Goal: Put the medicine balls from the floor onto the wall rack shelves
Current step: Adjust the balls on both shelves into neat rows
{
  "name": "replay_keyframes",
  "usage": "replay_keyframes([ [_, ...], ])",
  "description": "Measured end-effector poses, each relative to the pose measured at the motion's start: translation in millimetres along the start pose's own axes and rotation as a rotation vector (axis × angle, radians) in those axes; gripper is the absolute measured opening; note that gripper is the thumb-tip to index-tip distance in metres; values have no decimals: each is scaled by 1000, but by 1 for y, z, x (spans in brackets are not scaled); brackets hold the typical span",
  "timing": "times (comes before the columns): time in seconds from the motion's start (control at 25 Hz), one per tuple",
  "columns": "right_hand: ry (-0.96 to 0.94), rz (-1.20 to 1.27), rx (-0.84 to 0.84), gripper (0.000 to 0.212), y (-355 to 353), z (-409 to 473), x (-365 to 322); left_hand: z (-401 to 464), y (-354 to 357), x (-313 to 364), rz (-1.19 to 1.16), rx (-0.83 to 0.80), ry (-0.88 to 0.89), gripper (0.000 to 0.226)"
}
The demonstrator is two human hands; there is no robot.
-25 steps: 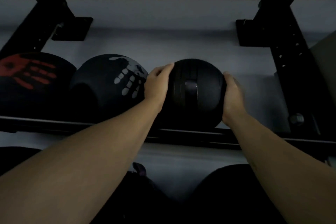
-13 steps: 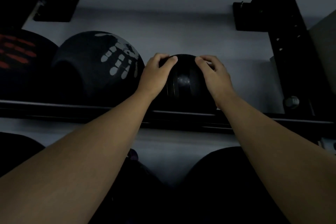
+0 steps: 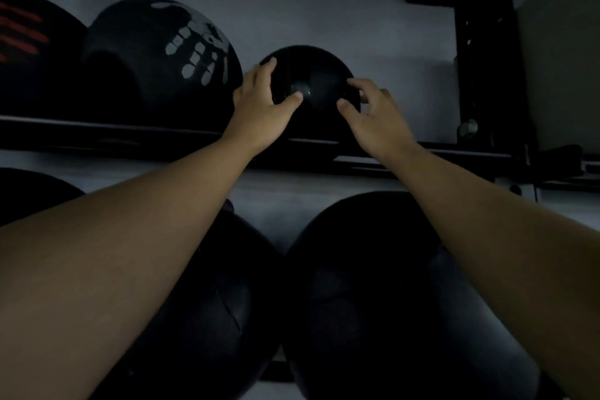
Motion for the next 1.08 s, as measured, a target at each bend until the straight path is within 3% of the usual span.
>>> replay_keyframes([
  [0.2, -66, -58, -51, 47, -54, -64, 38, -62, 15, 41, -9, -17, -25, 78],
  [0.36, -35, -160, -131, 42, -82, -102, 85, -119, 74, 67, 24, -172, -105, 66],
  [0.48, 170, -226, -128, 49, -97, -124, 137, -153, 114, 76, 19, -290, -179, 74],
  [0.6, 444, -81, -161, 73, -94, -148, 173, -166, 126, 74, 113, -348, -201, 85],
  [0.72, 517, 14, -133, 83, -85, -153, 175, -164, 127, 69, 120, -351, -194, 84],
  [1.08, 461, -125, -127, 75, -66, -147, 157, -175, 109, 46, -25, -278, -234, 87],
])
Point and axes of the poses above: each hand's wrist, its own z-axis towards the middle knuckle, its own y-axis out of the palm, x = y × z, the point moved 8 cm from there along z, towards the middle knuckle, and after that the axes turned 7 degrees about y, right-handed, at the moved point
